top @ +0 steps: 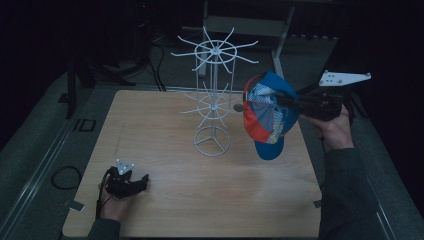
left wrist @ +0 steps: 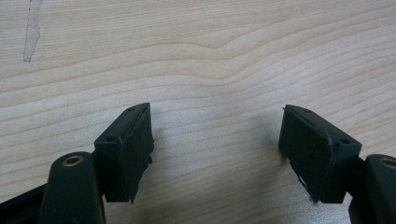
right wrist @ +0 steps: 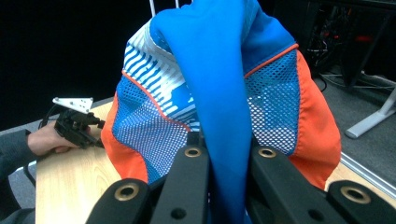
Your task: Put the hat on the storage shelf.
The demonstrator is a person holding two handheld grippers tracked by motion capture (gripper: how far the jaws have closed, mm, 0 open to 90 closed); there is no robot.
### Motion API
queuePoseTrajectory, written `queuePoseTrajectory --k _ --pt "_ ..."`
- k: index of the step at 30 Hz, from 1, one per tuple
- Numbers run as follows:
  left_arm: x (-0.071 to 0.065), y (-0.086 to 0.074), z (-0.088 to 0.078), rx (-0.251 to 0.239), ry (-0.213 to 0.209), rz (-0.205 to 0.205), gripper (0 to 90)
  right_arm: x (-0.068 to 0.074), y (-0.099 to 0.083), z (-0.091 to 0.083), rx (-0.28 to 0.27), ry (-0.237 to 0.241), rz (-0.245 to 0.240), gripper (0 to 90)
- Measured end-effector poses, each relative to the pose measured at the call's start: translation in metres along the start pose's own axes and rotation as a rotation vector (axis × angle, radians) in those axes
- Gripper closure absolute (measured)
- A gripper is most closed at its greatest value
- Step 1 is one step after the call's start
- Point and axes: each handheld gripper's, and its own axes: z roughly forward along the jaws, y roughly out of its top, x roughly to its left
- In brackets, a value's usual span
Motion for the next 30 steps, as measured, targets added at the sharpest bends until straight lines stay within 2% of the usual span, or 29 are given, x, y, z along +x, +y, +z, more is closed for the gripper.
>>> queuePoseTrajectory --k 13,30 --pt "0.000 0.000 0.000 0.000 -0.001 0.000 26.7 0.001 0.007 -0.004 -0.048 0.014 0.010 88.8" --pt "0.000 0.000 0.000 0.001 -0.001 0.000 26.7 0.001 0.016 -0.013 -0.086 0.005 0.016 88.9"
